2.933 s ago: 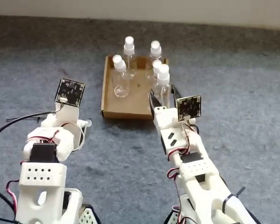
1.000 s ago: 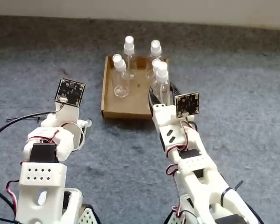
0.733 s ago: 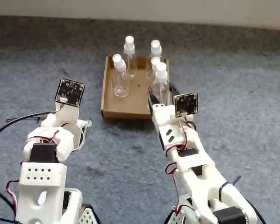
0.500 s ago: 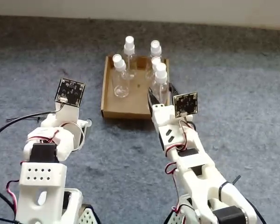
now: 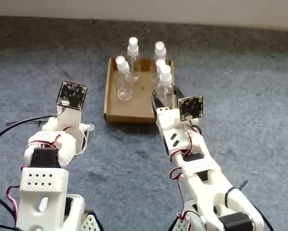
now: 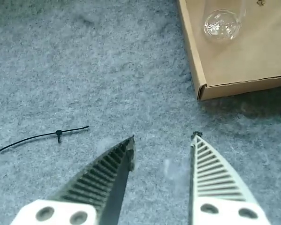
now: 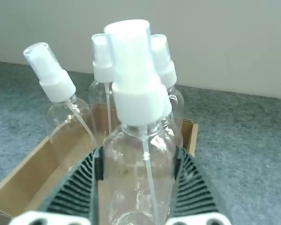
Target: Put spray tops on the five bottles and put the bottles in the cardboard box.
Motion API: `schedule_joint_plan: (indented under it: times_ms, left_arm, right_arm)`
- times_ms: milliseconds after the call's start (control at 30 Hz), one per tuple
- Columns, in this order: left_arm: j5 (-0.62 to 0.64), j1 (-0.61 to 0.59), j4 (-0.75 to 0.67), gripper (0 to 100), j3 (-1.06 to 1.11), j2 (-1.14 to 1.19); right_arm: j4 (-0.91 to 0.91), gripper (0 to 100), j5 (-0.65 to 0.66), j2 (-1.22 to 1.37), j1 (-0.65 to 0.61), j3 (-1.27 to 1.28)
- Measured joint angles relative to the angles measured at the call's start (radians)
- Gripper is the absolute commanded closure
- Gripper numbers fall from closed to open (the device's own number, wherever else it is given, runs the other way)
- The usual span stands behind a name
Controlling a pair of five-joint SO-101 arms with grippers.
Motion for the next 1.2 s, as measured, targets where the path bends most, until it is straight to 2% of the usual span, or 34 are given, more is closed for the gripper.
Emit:
schedule_joint_plan:
  times_ms: [500, 733, 1200]
  left_arm:
    - [0.0, 0.0, 0.0, 82, 0.0, 0.0]
    - [0.0, 0.0, 0.0, 82, 0.0, 0.0]
    - [0.0, 0.0, 0.0, 82, 0.0, 0.0]
  right_arm:
    - [0.0, 99.1, 0.0, 0.0, 0.0, 0.0]
    - [0.0, 92.8, 0.0, 0.0, 0.0, 0.0]
    - [0.0, 92.4, 0.0, 0.0, 0.0, 0.008]
